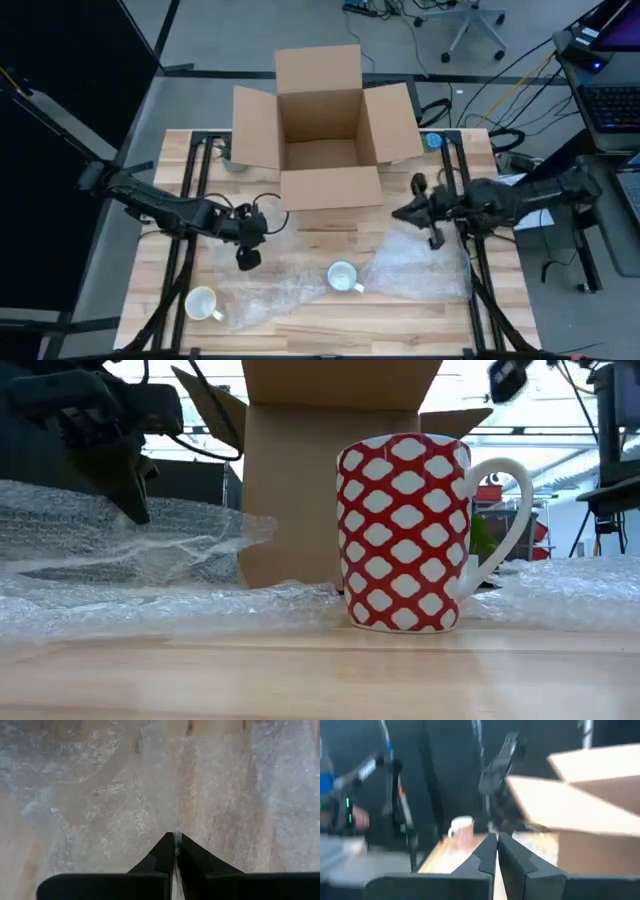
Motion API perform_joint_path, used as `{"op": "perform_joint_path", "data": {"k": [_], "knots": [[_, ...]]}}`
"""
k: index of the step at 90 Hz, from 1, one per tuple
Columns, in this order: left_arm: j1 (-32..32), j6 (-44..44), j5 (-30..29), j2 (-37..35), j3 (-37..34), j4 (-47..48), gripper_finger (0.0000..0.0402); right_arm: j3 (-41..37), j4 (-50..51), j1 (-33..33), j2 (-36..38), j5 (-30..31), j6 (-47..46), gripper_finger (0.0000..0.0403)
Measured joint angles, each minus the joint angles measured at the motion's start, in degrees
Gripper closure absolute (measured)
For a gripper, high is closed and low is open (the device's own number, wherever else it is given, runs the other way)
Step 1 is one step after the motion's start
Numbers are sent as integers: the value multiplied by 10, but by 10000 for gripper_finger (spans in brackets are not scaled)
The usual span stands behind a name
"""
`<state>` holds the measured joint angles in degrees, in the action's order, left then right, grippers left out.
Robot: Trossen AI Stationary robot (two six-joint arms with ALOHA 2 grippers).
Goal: Wrap mug
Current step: Wrap the red mug with the left bubble wrap
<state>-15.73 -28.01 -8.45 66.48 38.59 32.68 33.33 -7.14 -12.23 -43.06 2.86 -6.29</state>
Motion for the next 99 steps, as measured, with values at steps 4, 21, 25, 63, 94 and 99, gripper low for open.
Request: {"op": "perform_joint_path", "data": {"k": [4,21,25,63,94,99], "knots": [[0,0,0,0,0,0,398,35,24,-7,-37,0,0,403],[0,10,0,0,0,-3,398,149,118,-36,-179,1,-43,403],[0,14,0,0,0,-3,398,165,128,-39,-209,0,-57,402],[0,18,3,0,0,-15,398,324,334,-88,-430,31,-101,282],[0,19,4,0,0,-24,398,390,475,-104,-493,23,-241,208],[0,19,5,0,0,-24,398,401,517,-104,-487,13,-268,207]]}}
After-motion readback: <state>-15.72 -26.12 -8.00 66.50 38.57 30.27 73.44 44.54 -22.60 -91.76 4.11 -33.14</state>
